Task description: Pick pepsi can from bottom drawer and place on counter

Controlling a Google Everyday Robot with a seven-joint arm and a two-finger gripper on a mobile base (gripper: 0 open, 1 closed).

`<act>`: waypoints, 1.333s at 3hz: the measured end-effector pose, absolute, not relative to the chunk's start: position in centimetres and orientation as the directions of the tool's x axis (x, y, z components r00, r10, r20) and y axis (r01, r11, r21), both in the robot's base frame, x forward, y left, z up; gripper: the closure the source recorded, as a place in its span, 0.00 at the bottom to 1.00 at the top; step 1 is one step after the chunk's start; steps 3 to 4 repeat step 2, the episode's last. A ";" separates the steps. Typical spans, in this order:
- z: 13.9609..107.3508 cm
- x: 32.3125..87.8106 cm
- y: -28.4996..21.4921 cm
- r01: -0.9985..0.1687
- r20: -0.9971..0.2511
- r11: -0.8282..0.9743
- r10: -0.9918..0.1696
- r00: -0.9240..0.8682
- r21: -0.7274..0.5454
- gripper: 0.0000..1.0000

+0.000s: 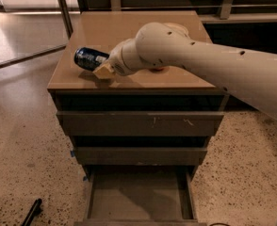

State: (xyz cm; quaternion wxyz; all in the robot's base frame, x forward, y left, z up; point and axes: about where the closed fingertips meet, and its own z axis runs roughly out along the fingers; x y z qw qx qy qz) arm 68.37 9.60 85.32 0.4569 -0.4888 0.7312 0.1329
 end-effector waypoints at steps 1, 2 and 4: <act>85.3 68.4 9.6 -0.836 -0.798 0.486 -0.593 -0.104 -0.252 0.00; 85.3 68.4 9.6 -0.836 -0.798 0.486 -0.593 -0.104 -0.252 0.00; 85.3 68.4 9.6 -0.836 -0.798 0.486 -0.593 -0.104 -0.252 0.00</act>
Offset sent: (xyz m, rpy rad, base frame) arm 0.0000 0.0000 0.0000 0.0000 0.0000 0.0000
